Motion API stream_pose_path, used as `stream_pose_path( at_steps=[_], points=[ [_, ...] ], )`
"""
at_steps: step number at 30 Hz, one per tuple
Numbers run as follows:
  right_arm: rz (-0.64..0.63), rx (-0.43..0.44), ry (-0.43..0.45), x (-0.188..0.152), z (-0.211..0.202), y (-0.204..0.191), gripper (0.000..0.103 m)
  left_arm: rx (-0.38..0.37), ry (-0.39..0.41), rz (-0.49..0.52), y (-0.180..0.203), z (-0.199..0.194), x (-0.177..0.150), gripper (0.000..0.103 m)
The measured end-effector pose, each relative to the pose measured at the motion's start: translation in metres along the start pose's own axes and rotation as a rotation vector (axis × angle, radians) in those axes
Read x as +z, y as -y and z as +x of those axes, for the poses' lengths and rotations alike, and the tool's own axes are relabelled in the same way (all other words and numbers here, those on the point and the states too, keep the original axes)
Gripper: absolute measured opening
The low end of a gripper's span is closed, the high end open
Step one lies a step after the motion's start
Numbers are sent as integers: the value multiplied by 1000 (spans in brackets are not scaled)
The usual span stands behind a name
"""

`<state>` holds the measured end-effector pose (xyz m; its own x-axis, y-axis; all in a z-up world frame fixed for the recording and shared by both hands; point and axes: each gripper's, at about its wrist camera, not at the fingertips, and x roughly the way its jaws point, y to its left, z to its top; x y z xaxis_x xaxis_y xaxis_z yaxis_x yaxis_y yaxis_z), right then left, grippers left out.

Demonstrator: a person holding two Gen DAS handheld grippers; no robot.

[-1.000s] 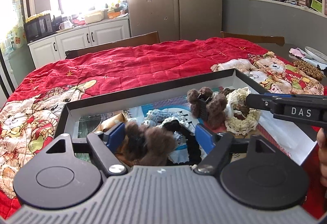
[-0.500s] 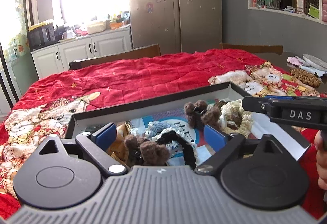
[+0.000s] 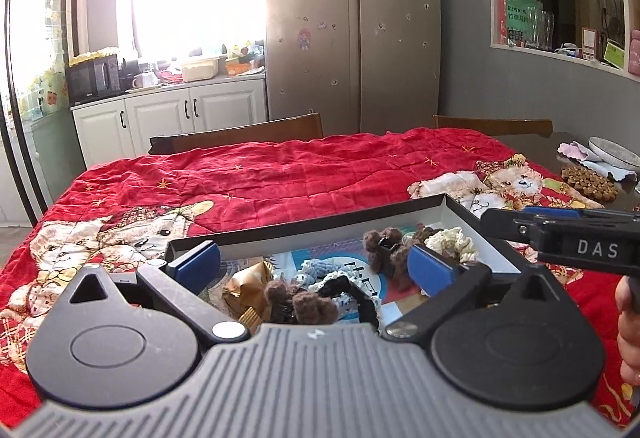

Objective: Organize objects
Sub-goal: 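Lower both items into the box and open both tools, then withdraw both open tools from the box toward the teal binder clip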

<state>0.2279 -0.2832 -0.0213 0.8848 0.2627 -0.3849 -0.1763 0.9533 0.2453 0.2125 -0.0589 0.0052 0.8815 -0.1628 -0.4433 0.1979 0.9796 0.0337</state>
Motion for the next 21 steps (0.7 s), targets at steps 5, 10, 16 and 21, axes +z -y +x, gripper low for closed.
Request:
stream_pose_path(
  at_steps=[5, 10, 16, 21],
  points=[
    [-6, 11, 8, 3, -14, -2, 57, 9, 8, 0, -3, -14, 2, 103],
    [-29, 25, 16, 4, -33, -5, 59, 27, 19, 10, -6, -31, 3, 103],
    [-67, 46, 26, 3, -56, -12, 62, 29, 23, 5, -10, -53, 1, 103],
    [-103, 59, 32, 0, -75, -20, 66, 38, 30, 6, -11, -69, -4, 103]
  ],
)
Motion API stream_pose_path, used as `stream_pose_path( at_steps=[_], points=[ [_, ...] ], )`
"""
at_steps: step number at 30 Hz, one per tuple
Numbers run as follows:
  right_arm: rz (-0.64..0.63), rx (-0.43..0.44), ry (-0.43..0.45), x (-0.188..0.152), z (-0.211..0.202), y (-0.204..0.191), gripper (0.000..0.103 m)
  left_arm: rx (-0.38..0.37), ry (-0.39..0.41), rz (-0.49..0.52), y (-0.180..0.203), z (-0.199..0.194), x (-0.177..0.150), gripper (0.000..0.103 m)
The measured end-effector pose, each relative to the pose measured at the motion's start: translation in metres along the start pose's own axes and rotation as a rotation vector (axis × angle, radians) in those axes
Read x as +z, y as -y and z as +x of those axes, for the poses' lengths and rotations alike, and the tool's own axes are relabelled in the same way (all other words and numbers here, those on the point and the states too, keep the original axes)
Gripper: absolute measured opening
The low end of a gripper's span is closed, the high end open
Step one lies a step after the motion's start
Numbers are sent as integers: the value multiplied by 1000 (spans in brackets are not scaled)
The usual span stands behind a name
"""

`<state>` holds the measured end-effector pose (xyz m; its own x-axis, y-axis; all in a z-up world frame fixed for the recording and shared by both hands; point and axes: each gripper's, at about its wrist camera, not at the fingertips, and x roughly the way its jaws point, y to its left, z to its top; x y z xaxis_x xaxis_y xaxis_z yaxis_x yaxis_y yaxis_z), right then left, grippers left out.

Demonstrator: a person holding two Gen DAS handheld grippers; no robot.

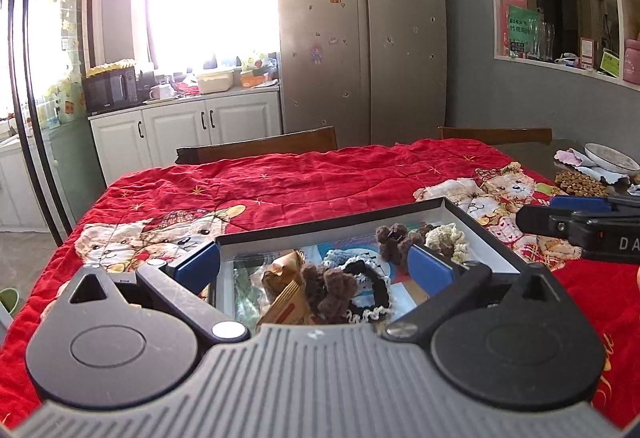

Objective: Organize objects
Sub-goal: 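Withdraw both open tools from the box toward the teal binder clip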

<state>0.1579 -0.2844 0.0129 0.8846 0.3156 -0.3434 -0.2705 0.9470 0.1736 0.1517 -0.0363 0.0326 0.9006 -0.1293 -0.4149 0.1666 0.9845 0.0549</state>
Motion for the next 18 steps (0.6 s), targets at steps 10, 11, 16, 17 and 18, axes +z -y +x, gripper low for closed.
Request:
stream_pose_path(
  at_steps=[10, 11, 16, 17, 18],
  points=[
    [-94, 7, -32, -18, -27, -18, 71, 28, -40, -29, -3, -20, -23, 103],
    [-103, 8, -42, -21, -29, -19, 71, 31, -46, -29, -3, -22, -26, 103],
    [-151, 4, -83, -39, -30, -26, 72, 27, -84, -31, -3, -23, -42, 103],
    [-160, 6, -91, -43, -31, -27, 72, 25, -94, -34, -2, -23, -46, 103],
    [-166, 9, -99, -47, -30, -29, 72, 21, -103, -35, -2, -23, -49, 103]
  ],
)
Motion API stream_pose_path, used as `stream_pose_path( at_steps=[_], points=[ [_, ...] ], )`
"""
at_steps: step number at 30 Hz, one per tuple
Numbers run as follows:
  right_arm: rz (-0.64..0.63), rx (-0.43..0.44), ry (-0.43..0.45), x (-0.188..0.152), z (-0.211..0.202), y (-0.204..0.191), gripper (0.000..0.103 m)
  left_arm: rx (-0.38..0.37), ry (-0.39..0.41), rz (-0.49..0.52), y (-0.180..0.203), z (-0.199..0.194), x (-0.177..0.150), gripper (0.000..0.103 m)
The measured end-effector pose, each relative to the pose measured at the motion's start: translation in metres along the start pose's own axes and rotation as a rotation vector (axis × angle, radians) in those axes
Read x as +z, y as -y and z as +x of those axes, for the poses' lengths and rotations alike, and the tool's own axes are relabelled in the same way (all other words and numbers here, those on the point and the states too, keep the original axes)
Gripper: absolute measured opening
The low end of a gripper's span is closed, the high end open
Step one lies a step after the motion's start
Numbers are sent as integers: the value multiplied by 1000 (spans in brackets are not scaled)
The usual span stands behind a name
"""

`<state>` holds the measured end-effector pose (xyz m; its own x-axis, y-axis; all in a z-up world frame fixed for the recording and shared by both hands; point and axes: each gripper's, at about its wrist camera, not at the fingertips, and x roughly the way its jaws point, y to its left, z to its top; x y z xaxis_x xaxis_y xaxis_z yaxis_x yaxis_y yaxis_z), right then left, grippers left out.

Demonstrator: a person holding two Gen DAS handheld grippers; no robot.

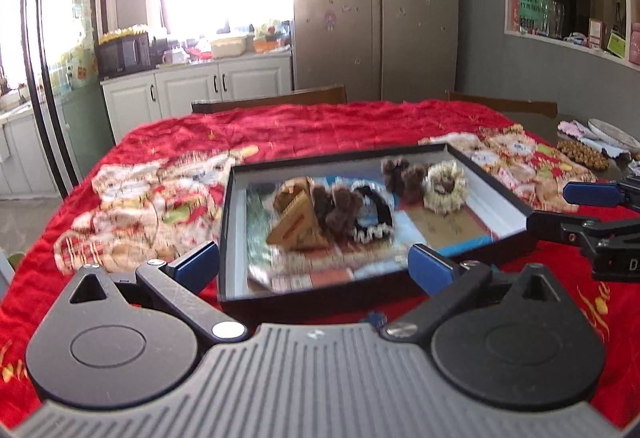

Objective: Organize objects
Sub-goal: 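Withdraw both open tools from the box toward the teal binder clip, then close the right tool on the teal binder clip while the left grasps the blue binder clip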

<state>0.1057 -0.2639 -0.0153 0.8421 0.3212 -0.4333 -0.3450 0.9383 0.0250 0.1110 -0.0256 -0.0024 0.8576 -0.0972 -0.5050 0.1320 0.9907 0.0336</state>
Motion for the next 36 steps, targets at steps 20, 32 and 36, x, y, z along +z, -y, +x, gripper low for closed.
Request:
stream_pose_path(
  at_steps=[20, 32, 36],
  points=[
    [-120, 14, -148, -43, 47, -8, 52, -16, -120, -71, 22, 37, -42, 92],
    [-123, 9, -183, -45, 62, -9, 30, 2, -150, -170, 21, 51, -45, 75],
    [-126, 8, -188, -45, 63, -11, 25, 31, -140, -167, 22, 50, -46, 61]
  ],
)
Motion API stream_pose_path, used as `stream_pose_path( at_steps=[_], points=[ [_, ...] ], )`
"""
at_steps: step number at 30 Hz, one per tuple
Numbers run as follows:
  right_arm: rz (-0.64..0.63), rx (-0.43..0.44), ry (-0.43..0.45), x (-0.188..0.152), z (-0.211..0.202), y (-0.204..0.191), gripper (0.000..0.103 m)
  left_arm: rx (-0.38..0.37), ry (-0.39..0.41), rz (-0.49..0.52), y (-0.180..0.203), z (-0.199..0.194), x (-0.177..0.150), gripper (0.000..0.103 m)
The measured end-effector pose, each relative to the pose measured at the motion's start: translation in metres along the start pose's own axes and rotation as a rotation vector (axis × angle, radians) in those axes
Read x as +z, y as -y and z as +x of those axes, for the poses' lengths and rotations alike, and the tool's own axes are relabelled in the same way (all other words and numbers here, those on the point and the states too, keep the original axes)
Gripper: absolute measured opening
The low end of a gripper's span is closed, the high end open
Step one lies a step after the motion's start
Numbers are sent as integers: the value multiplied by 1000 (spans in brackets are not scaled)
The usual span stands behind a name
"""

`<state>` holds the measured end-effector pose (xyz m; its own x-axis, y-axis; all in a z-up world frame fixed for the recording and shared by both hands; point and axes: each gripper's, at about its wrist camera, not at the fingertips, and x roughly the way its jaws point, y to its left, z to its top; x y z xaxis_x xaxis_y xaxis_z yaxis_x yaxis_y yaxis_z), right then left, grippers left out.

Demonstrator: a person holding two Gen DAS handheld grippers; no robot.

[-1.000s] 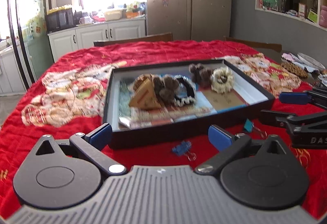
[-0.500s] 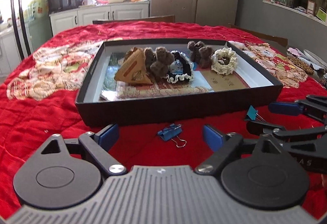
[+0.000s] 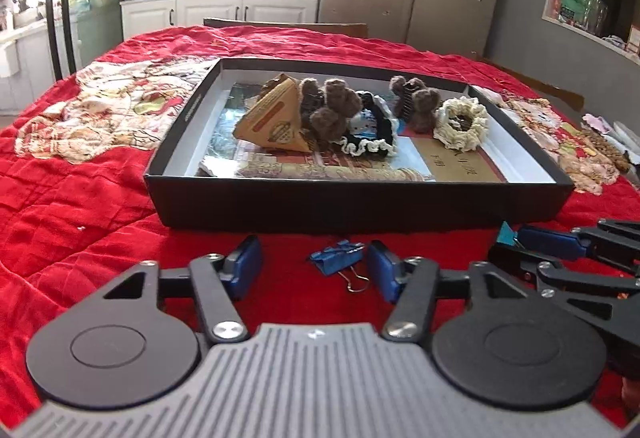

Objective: Organize objects
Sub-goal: 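Close the right tool on the teal binder clip while the left grasps the blue binder clip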

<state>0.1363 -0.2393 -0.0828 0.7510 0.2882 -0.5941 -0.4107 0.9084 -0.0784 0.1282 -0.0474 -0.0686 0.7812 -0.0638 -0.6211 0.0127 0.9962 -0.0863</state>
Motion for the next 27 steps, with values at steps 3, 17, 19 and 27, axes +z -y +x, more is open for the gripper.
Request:
stream_pose_path(
  at_steps=[3, 17, 19, 27],
  points=[
    [0, 0, -1, 0, 1, 0, 25, 16, 4, 8, 0, 0, 0, 49],
    [18, 11, 4, -2, -1, 1, 24, -17, 3, 32, -8, -8, -5, 30],
    [24, 12, 8, -1, -1, 2, 24, -27, -1, 36, -9, -10, -5, 30],
    [31, 24, 23, -2, -10, 2, 24, -66, -12, 66, -10, -19, -6, 30]
  ],
)
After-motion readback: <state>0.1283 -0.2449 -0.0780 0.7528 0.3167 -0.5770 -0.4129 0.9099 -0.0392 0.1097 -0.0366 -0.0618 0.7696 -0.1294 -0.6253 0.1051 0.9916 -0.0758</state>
